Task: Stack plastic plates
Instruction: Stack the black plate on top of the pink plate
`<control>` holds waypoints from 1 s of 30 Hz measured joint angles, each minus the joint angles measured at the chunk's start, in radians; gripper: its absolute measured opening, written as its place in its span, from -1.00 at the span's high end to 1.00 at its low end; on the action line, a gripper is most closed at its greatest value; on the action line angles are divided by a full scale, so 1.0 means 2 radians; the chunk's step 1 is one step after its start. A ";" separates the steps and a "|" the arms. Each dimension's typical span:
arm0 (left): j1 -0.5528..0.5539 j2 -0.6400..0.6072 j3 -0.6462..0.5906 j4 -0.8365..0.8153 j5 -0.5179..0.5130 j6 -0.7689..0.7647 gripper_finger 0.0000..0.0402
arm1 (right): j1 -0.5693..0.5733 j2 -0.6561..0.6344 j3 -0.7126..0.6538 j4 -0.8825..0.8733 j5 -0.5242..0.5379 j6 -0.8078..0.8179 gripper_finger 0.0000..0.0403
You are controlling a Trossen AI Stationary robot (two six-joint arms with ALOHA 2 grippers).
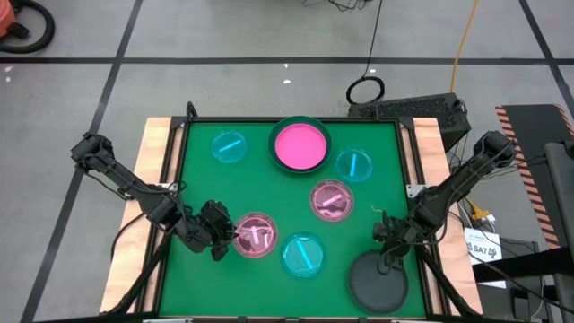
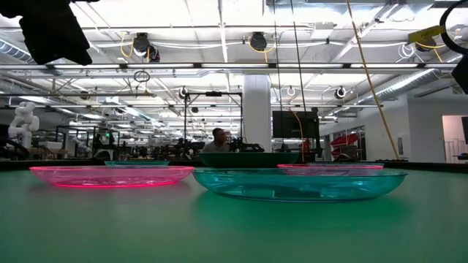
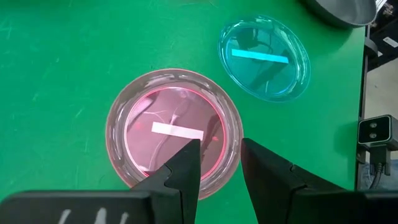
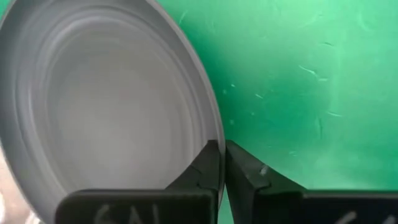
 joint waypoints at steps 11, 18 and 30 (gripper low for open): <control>0.000 0.000 0.000 -0.001 -0.010 0.008 0.40 | -0.001 0.000 0.042 0.019 0.021 0.126 0.99; 0.000 0.000 0.000 -0.001 -0.018 0.017 0.40 | -0.023 0.000 0.068 0.014 0.049 0.222 0.99; 0.000 0.000 0.000 -0.014 -0.036 0.025 0.40 | -0.114 0.000 0.132 -0.011 0.104 0.281 0.99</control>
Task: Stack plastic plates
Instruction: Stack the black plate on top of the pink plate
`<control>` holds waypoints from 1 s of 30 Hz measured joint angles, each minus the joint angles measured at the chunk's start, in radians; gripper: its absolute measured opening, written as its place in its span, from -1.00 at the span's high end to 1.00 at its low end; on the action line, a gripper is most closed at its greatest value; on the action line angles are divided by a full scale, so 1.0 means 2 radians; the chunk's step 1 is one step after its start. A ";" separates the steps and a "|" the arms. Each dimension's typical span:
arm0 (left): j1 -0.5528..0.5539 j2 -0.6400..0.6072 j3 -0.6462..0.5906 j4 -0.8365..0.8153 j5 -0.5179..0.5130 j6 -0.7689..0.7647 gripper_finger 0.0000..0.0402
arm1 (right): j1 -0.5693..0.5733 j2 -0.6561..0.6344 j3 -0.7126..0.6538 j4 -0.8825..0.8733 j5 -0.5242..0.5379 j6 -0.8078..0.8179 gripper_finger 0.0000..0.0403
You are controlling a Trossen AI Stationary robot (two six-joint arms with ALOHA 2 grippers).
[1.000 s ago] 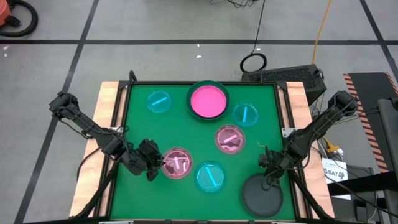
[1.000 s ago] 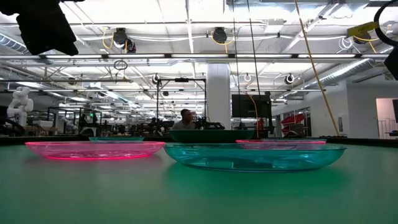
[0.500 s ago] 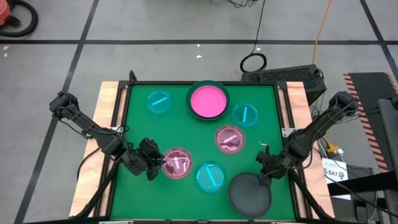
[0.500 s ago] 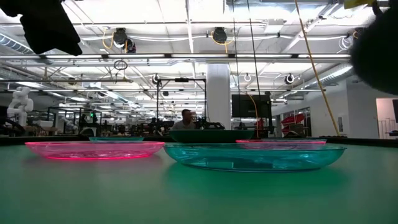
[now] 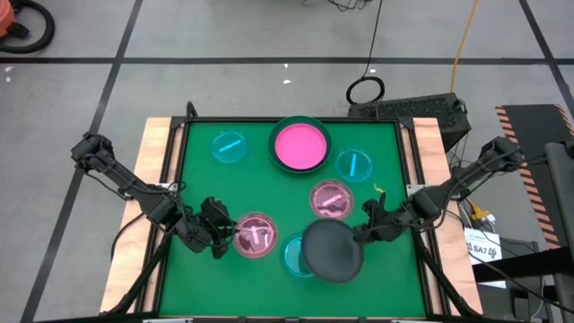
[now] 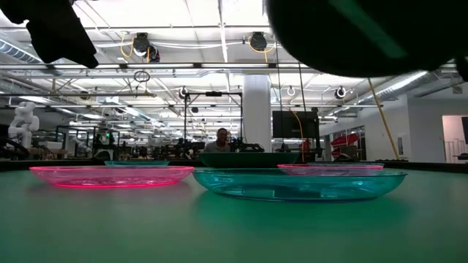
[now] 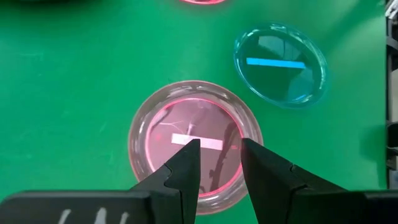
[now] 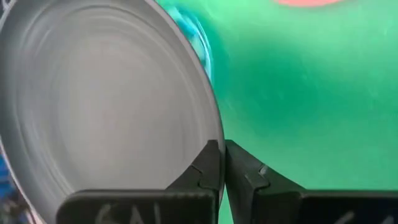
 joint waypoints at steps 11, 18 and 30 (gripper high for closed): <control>0.000 0.000 0.000 -0.001 -0.009 0.009 0.40 | -0.131 0.000 0.065 -0.029 0.128 -0.020 0.99; 0.007 0.000 0.000 0.000 -0.009 0.019 0.40 | -0.235 0.010 0.067 -0.023 0.158 -0.065 0.99; 0.044 -0.011 0.000 -0.035 -0.008 -0.004 0.40 | -0.418 0.093 0.067 0.110 0.071 -0.201 0.99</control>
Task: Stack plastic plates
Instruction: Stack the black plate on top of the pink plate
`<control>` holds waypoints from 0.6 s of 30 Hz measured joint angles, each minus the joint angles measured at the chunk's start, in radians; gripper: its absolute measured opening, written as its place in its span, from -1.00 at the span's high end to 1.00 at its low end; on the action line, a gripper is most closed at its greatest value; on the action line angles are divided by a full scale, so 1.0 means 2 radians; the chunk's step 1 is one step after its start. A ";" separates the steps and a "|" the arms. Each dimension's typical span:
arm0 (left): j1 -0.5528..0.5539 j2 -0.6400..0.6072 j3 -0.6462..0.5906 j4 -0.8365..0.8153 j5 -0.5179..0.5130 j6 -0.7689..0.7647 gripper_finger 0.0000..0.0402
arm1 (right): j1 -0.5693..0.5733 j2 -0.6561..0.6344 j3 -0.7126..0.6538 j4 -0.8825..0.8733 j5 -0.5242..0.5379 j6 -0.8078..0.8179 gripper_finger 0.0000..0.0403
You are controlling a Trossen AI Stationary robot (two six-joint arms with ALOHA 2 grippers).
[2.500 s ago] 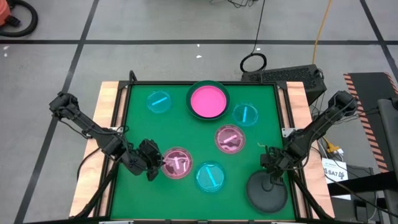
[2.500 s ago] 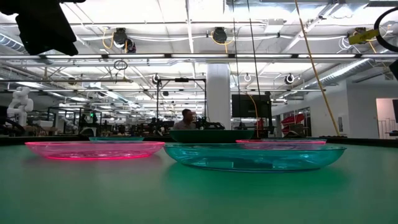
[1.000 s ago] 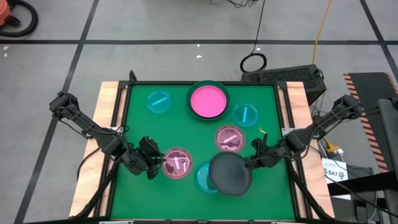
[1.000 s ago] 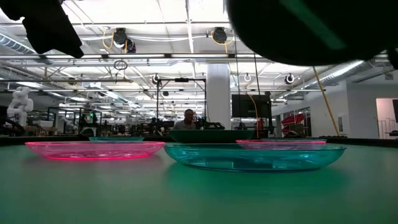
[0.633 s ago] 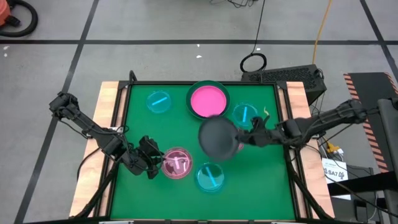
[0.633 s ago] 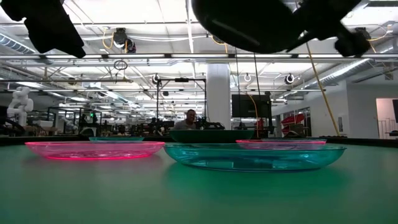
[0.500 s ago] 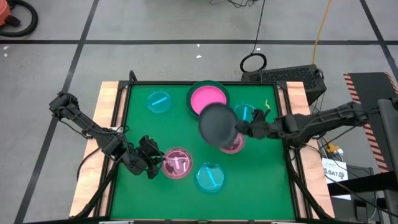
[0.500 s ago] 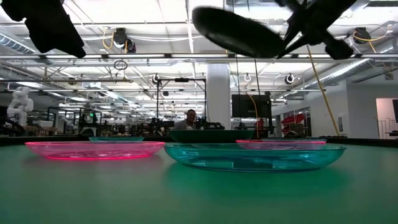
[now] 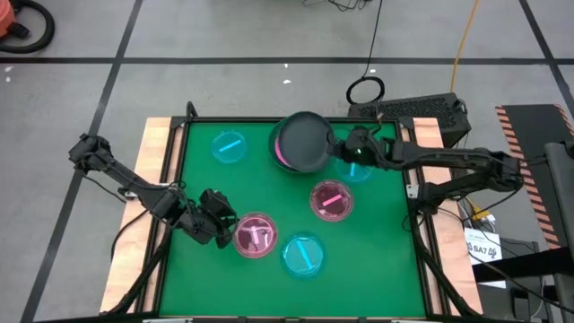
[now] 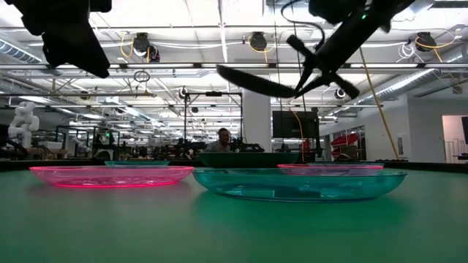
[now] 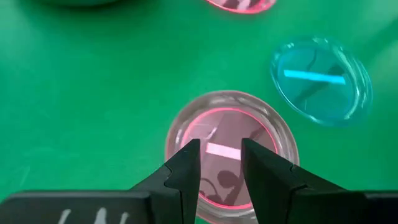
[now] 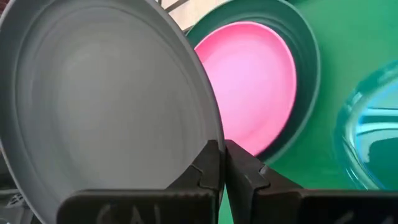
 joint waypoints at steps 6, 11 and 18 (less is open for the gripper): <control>0.035 -0.011 0.000 -0.007 0.000 0.009 0.40 | -0.064 0.064 0.051 0.033 -0.057 -0.053 0.99; 0.063 -0.011 0.000 -0.001 0.000 0.019 0.40 | -0.104 0.141 0.169 -0.039 -0.122 -0.155 0.99; 0.097 -0.011 0.000 0.001 0.007 0.055 0.40 | -0.141 0.232 0.285 -0.164 -0.176 -0.264 0.99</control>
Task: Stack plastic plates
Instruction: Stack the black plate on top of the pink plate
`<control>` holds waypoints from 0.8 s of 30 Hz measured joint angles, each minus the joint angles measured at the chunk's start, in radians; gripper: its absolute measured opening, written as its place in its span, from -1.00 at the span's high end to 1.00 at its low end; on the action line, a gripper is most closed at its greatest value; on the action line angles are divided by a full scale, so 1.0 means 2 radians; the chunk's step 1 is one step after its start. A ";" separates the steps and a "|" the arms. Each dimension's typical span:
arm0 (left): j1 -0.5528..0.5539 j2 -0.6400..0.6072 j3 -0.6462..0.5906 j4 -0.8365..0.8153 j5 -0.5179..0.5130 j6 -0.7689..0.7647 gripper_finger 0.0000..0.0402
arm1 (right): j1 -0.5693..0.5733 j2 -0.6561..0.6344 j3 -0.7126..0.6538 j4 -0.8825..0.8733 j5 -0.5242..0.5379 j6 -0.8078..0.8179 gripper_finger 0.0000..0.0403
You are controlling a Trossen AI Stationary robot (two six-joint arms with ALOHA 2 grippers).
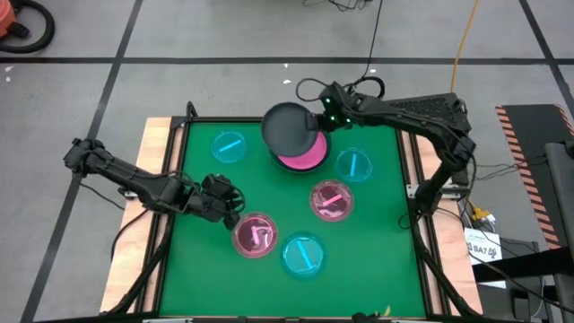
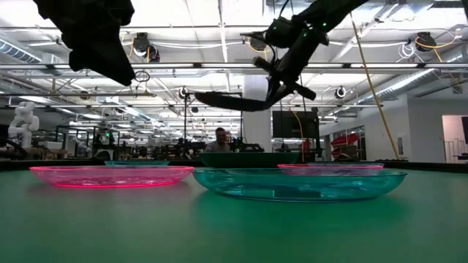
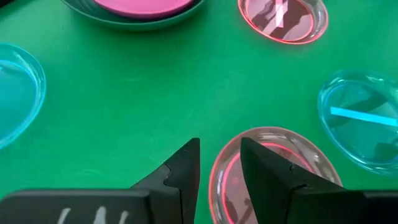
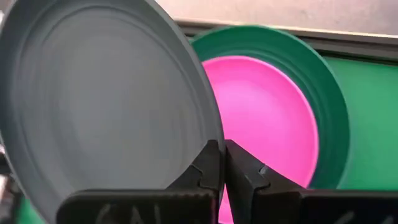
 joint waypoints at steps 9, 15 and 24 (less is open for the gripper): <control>0.011 0.000 0.000 0.000 0.013 -0.005 0.40 | -0.032 0.034 0.009 -0.051 -0.026 -0.040 0.99; 0.017 0.000 0.000 0.000 0.012 -0.001 0.40 | -0.045 0.064 0.010 -0.041 -0.026 -0.049 0.97; 0.039 0.000 0.000 0.000 0.011 0.005 0.40 | -0.045 0.107 0.009 -0.055 -0.041 -0.067 0.96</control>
